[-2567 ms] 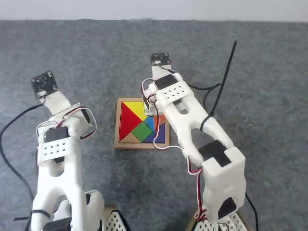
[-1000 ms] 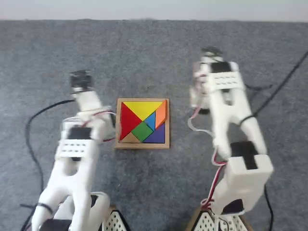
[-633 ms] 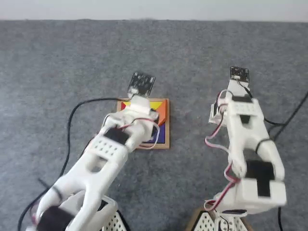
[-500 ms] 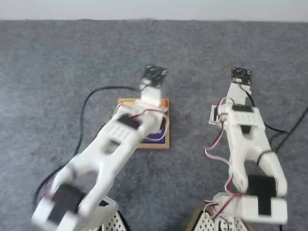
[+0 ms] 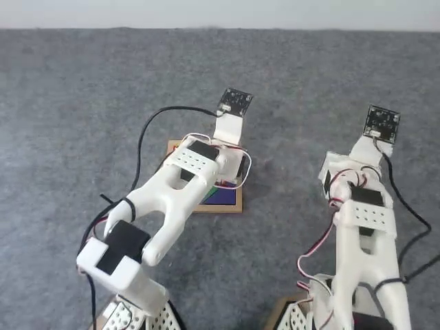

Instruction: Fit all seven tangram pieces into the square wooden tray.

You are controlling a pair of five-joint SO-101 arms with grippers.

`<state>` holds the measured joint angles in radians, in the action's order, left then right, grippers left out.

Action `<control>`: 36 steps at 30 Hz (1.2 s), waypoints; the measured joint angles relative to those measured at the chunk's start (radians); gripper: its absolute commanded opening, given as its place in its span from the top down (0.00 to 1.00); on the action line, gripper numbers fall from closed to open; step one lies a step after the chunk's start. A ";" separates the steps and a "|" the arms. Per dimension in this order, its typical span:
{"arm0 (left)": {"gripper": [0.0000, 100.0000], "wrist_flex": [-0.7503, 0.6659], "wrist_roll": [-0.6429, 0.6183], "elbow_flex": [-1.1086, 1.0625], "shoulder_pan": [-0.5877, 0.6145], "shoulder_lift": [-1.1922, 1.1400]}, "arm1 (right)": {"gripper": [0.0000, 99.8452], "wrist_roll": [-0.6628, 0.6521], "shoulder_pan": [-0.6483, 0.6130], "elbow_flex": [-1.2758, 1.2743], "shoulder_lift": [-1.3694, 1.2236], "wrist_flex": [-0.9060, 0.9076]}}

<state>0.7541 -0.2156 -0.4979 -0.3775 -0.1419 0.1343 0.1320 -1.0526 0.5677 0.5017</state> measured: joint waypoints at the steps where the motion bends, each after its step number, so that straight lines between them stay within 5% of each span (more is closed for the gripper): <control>1: 0.99 0.008 0.002 0.000 0.000 -0.002 | 0.99 0.000 0.000 -0.005 0.009 -0.005; 9: 0.99 0.029 -0.008 0.000 -0.021 0.017 | 0.99 0.000 0.009 -0.008 0.028 -0.008; 18: 0.99 -0.226 0.046 -0.100 -0.051 0.091 | 0.99 0.000 0.009 -0.008 0.028 -0.008; 29: 0.99 0.221 0.060 0.411 -0.021 -0.295 | 0.99 0.000 0.008 -0.009 0.028 -0.008; 36: 0.99 0.227 0.060 0.402 -0.021 -0.284 | 0.99 0.000 0.008 -0.009 0.028 -0.008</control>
<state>0.9812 -0.1557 -0.0959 -0.3989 -0.4258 0.1343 0.1396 -1.0618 0.5953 0.4941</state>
